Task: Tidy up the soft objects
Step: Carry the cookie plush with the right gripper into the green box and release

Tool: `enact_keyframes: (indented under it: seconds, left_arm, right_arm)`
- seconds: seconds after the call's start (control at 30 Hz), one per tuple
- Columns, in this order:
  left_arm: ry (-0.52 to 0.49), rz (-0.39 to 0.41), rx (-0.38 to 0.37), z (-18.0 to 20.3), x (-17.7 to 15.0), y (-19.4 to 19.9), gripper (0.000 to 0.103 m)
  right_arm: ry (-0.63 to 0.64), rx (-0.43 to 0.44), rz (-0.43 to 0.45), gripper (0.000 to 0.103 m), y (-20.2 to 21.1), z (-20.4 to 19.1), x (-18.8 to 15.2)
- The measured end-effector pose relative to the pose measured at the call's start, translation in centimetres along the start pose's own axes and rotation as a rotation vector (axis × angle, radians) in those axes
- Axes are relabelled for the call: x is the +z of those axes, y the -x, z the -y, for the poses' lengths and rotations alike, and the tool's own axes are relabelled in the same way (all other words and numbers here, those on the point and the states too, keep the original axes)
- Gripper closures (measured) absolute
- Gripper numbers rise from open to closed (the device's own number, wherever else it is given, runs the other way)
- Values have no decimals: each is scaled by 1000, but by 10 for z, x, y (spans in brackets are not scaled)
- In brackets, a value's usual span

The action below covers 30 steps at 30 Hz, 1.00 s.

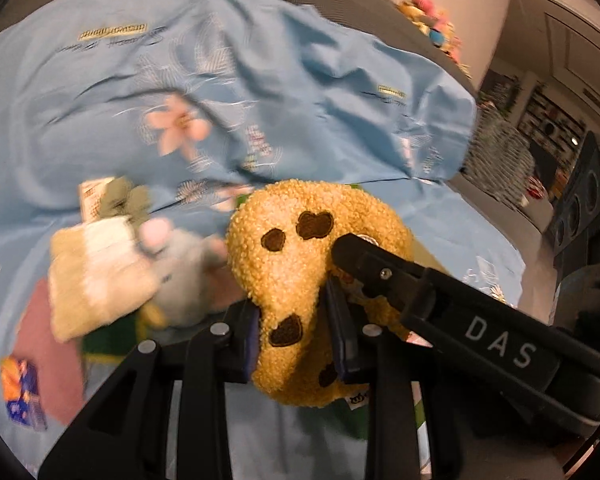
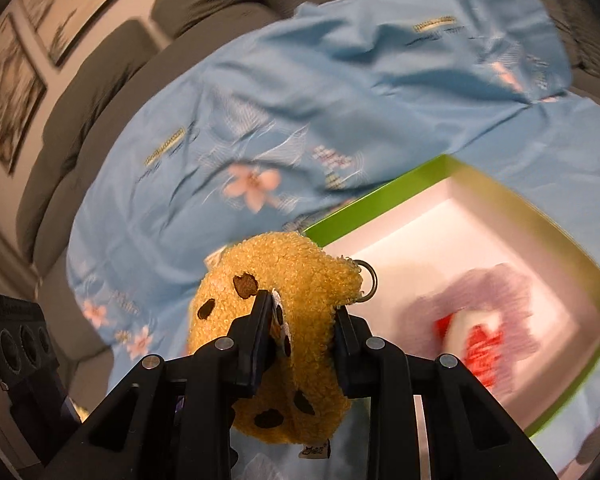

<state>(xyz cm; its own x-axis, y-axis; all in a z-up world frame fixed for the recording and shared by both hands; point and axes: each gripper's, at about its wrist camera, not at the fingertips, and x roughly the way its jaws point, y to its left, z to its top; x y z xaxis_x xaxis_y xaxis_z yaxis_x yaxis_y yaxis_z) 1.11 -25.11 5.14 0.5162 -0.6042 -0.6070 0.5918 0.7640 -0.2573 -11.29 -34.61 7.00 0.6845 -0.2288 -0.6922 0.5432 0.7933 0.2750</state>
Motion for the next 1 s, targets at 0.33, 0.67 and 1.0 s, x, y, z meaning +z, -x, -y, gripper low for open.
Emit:
enact_keyframes:
  seconds: [0.33,0.67,1.0]
  left_arm:
    - [-62,-105,-104,49,18,-58,78]
    - [-61,-268,-124,62,11,-108,77]
    - [-93,-326,-62,67,4,-124,73]
  right_arm:
    - [-154,-108,49,73,12,70,25]
    - [-280,-215,-33,73,-9,120,22]
    - [-339,-289,-108,73,-27,137,16]
